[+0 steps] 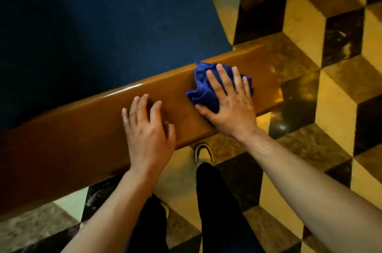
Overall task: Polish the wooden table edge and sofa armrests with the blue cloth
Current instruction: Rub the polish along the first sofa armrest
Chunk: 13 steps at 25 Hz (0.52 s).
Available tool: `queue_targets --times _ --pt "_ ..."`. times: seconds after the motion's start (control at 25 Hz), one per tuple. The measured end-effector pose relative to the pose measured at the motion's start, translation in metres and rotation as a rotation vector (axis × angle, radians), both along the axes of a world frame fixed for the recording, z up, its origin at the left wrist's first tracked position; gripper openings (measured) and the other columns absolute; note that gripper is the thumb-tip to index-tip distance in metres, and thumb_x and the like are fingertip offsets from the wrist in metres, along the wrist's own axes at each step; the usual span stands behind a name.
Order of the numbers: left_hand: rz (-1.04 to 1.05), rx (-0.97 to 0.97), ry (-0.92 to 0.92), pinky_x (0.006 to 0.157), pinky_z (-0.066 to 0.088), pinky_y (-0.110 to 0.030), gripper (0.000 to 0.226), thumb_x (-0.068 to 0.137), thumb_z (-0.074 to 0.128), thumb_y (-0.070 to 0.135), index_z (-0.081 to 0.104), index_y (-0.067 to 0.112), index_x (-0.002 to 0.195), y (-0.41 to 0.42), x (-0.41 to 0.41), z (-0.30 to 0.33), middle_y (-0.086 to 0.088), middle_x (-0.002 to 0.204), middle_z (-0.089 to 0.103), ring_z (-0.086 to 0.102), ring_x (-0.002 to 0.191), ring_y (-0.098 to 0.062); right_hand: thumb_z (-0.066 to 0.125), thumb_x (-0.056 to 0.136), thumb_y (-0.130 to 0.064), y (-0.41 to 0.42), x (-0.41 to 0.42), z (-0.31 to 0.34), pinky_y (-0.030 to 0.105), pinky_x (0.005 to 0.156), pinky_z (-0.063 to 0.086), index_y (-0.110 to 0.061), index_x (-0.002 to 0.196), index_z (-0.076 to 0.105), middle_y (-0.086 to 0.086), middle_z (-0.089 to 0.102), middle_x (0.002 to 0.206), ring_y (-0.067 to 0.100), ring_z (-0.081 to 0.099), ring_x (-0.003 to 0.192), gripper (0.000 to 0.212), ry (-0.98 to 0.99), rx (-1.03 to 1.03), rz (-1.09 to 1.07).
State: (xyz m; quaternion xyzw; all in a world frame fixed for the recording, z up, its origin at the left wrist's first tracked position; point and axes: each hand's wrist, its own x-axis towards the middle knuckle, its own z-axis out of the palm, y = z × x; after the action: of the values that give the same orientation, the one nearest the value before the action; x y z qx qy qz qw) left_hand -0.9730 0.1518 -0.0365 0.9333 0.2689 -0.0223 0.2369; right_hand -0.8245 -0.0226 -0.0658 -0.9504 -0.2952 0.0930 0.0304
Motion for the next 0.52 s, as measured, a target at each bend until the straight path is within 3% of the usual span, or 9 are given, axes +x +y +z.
queue_targets --times 0.08,0.16,0.2,0.24,0.28,0.32,0.4,0.52 --pt "-0.019 0.012 -0.001 0.123 0.014 -0.062 0.054 0.088 0.065 0.019 0.052 0.008 0.14 -0.026 0.033 -0.001 -0.024 0.156 0.039 0.025 0.151 -0.041 0.032 0.088 -0.085 -0.04 0.046 0.002 0.059 0.126 0.009 -0.038 0.163 0.01 -0.003 0.008 0.173 0.036 0.007 0.158 0.091 0.0 -0.008 -0.093" --pt "-0.037 0.038 -0.009 0.124 0.013 -0.061 0.054 0.089 0.064 0.022 0.052 0.009 0.141 -0.052 0.071 -0.002 -0.023 0.156 0.039 0.023 0.152 -0.041 0.036 0.087 -0.085 -0.065 0.088 0.003 0.059 0.121 0.026 -0.047 0.159 0.015 0.003 0.027 0.168 0.039 0.03 0.151 0.084 0.099 0.048 -0.261" --pt "-0.032 0.049 -0.006 0.124 0.012 -0.061 0.054 0.088 0.063 0.024 0.053 0.01 0.14 -0.063 0.089 -0.002 -0.022 0.156 0.039 0.023 0.152 -0.041 0.039 0.085 -0.087 -0.067 0.105 0.002 0.054 0.11 0.043 -0.048 0.152 0.032 0.007 0.05 0.153 0.038 0.049 0.137 0.077 0.205 0.128 -0.376" --pt "-0.013 0.058 0.009 0.124 0.012 -0.061 0.054 0.088 0.062 0.026 0.053 0.011 0.139 -0.072 0.103 -0.001 -0.021 0.155 0.04 0.023 0.151 -0.041 0.041 0.083 -0.088 -0.063 0.118 0.001 0.045 0.09 0.054 -0.039 0.135 0.053 0.006 0.069 0.123 0.035 0.065 0.116 0.072 0.318 0.216 -0.487" --pt "0.016 0.056 0.022 0.123 0.012 -0.062 0.053 0.087 0.062 0.027 0.054 0.012 0.137 -0.078 0.115 0.001 -0.02 0.154 0.041 0.023 0.151 -0.041 0.041 0.082 -0.088 -0.056 0.129 0.0 0.037 0.072 0.053 -0.028 0.112 0.064 0.003 0.072 0.095 0.032 0.071 0.096 0.071 0.404 0.28 -0.56" --pt "0.045 0.051 0.023 0.123 0.012 -0.063 0.051 0.087 0.062 0.029 0.055 0.014 0.135 -0.082 0.124 0.001 -0.019 0.152 0.042 0.025 0.15 -0.041 0.042 0.083 -0.087 -0.046 0.141 0.001 0.034 0.065 0.05 -0.021 0.097 0.067 0.002 0.07 0.082 0.031 0.071 0.085 0.072 0.442 0.305 -0.598" --pt "0.064 0.051 0.009 0.123 0.014 -0.062 0.048 0.087 0.062 0.029 0.056 0.015 0.133 -0.08 0.122 0.0 -0.018 0.151 0.044 0.028 0.149 -0.04 0.045 0.089 -0.076 -0.018 0.161 -0.003 0.038 0.073 0.053 -0.016 0.097 0.07 0.01 0.074 0.092 0.035 0.071 0.09 0.065 0.406 0.274 -0.581" --pt "0.013 0.064 -0.011 0.124 0.019 -0.056 0.048 0.089 0.062 0.025 0.057 0.011 0.135 -0.066 0.097 -0.003 -0.019 0.154 0.043 0.03 0.149 -0.038 0.041 0.091 -0.067 0.032 0.164 0.006 0.044 0.086 0.048 -0.014 0.098 0.074 0.017 0.075 0.102 0.04 0.068 0.1 0.062 0.126 0.003 -0.232"
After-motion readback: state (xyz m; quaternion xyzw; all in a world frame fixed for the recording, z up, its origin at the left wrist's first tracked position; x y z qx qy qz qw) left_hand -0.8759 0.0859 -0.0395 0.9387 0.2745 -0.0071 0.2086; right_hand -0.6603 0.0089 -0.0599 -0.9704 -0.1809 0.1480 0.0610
